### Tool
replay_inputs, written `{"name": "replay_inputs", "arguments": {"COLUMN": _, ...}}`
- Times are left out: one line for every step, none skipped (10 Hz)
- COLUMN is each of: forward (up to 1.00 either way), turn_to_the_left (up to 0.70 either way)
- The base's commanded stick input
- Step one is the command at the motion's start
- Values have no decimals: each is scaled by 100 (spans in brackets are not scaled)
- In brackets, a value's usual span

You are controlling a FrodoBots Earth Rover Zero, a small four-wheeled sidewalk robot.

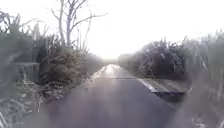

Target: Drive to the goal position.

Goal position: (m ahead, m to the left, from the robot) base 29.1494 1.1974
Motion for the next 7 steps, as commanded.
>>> {"name": "replay_inputs", "arguments": {"forward": 85, "turn_to_the_left": 0}}
{"name": "replay_inputs", "arguments": {"forward": 85, "turn_to_the_left": 0}}
{"name": "replay_inputs", "arguments": {"forward": 85, "turn_to_the_left": 0}}
{"name": "replay_inputs", "arguments": {"forward": 85, "turn_to_the_left": 0}}
{"name": "replay_inputs", "arguments": {"forward": 85, "turn_to_the_left": 0}}
{"name": "replay_inputs", "arguments": {"forward": 85, "turn_to_the_left": 0}}
{"name": "replay_inputs", "arguments": {"forward": 85, "turn_to_the_left": 0}}
